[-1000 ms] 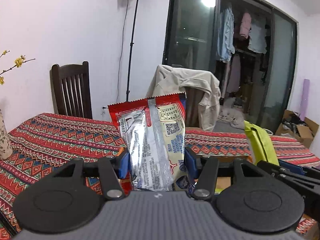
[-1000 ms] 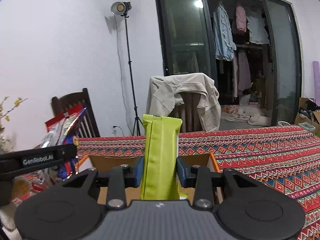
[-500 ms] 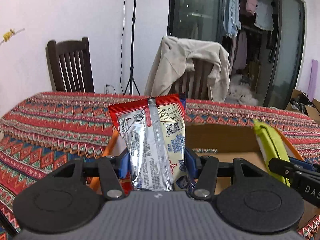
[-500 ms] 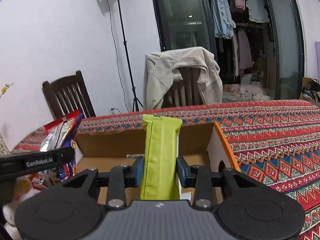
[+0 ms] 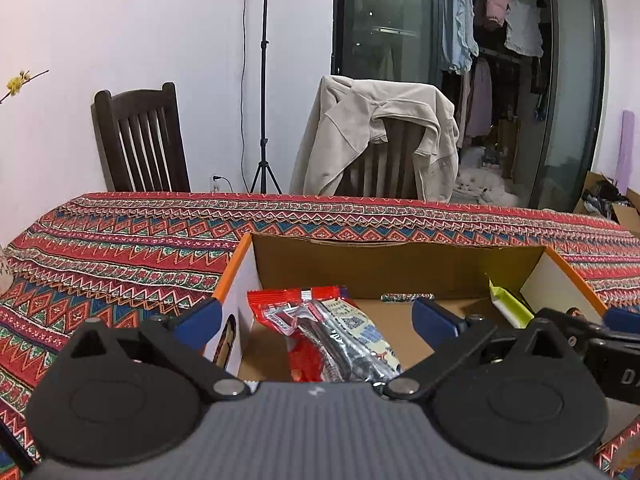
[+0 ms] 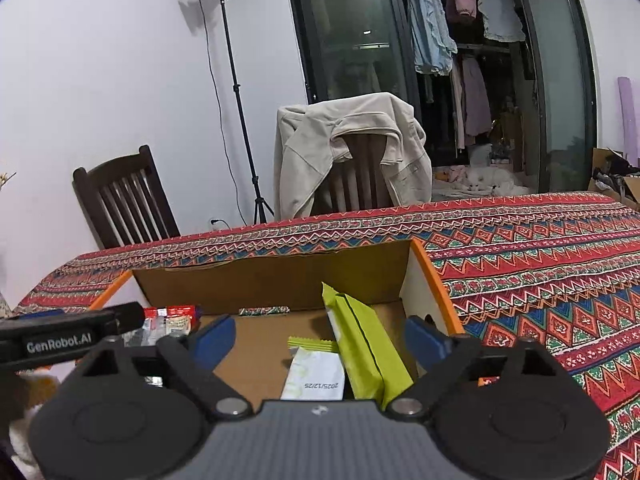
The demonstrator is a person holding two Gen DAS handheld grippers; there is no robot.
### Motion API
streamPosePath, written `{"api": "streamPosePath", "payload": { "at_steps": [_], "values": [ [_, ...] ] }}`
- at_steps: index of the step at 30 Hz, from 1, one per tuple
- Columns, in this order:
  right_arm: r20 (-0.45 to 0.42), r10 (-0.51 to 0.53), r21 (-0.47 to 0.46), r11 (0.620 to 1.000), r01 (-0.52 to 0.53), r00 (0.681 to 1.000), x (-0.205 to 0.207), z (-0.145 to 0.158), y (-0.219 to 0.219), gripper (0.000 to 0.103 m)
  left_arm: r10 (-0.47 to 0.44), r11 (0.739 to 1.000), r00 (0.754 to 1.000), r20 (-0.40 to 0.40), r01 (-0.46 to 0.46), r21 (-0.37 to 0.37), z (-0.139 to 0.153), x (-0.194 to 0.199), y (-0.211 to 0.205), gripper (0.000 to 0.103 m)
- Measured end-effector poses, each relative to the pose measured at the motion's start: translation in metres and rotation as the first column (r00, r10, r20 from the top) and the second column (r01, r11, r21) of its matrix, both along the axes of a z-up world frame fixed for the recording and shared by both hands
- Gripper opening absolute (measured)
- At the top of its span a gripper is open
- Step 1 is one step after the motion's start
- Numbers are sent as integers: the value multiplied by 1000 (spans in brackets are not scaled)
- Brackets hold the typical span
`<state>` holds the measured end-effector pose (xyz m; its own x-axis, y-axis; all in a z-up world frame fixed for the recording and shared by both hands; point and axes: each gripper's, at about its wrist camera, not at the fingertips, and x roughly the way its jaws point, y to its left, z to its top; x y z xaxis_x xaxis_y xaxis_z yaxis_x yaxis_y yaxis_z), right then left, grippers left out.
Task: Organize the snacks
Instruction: 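Withdraw both tools from the box back toward the snack pile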
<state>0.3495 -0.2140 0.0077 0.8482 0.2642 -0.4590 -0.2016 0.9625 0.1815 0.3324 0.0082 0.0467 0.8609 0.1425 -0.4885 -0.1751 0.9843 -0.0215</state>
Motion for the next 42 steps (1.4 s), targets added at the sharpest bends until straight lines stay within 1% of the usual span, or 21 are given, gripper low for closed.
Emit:
{"api": "streamPosePath", "payload": {
  "at_steps": [1, 3, 10, 17, 22, 29, 36, 42],
  "values": [
    [2, -5, 1, 1000, 5, 1000, 0, 0, -1, 103, 1, 1000, 1000, 1, -1, 8, 0, 0, -1, 103],
    [3, -5, 3, 1000, 5, 1000, -3, 0, -2, 103, 3, 1000, 1000, 3, -3, 12, 2, 0, -1, 103],
    [10, 4, 20, 1000, -5, 1000, -6, 5, -4, 103, 14, 1000, 1000, 4, -14, -20, 10, -4, 2, 103],
    [48, 37, 13, 999, -38, 998, -22, 29, -2, 103, 14, 999, 1000, 28, -13, -35, 31, -19, 6, 103],
    [85, 62, -11, 998, -62, 994, -41, 45, 2, 103, 11, 1000, 999, 44, -9, -25, 46, -39, 8, 103],
    [100, 74, -13, 997, -73, 992, -73, 57, 1, 103, -5, 999, 998, 55, 6, -32, 54, -70, 10, 103],
    [107, 82, -26, 996, -80, 991, -113, 58, -4, 103, -23, 999, 998, 61, 24, -29, 54, -106, 12, 103],
    [95, 95, -36, 995, -92, 991, -145, 51, -5, 103, -37, 999, 998, 58, 39, -31, 46, -139, 14, 103]
  ]
}}
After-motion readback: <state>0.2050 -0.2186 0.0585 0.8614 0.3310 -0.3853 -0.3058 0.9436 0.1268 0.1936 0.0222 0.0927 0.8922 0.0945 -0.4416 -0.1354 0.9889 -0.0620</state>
